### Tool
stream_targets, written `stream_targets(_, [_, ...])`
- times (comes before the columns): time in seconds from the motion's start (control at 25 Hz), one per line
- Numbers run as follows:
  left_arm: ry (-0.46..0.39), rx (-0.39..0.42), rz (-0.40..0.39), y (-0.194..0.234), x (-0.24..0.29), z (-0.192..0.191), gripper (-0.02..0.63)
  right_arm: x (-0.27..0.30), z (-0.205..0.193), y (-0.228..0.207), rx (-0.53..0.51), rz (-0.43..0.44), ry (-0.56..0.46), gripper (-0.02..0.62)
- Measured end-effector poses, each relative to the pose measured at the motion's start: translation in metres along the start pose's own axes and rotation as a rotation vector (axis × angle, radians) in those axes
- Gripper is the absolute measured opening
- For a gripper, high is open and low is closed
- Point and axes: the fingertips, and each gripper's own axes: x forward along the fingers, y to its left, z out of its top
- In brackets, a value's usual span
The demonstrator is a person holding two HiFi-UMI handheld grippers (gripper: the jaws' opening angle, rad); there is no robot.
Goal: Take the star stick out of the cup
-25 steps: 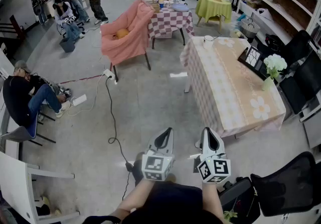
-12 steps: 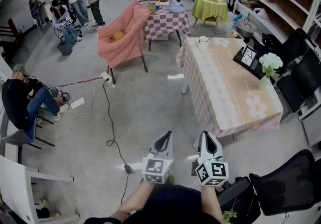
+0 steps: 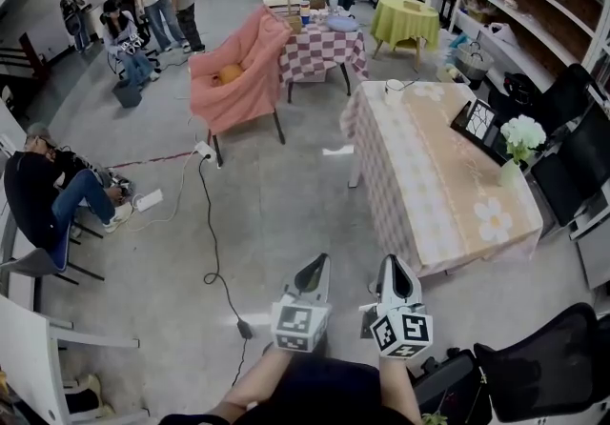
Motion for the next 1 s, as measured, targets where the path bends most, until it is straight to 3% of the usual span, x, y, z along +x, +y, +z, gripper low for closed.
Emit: stream_targets(1.0, [0.032,-0.031,0.033,0.092,0.143,0.042,0.009,0.178,0.015,-0.016,0.058,0.010,0.049,0.005])
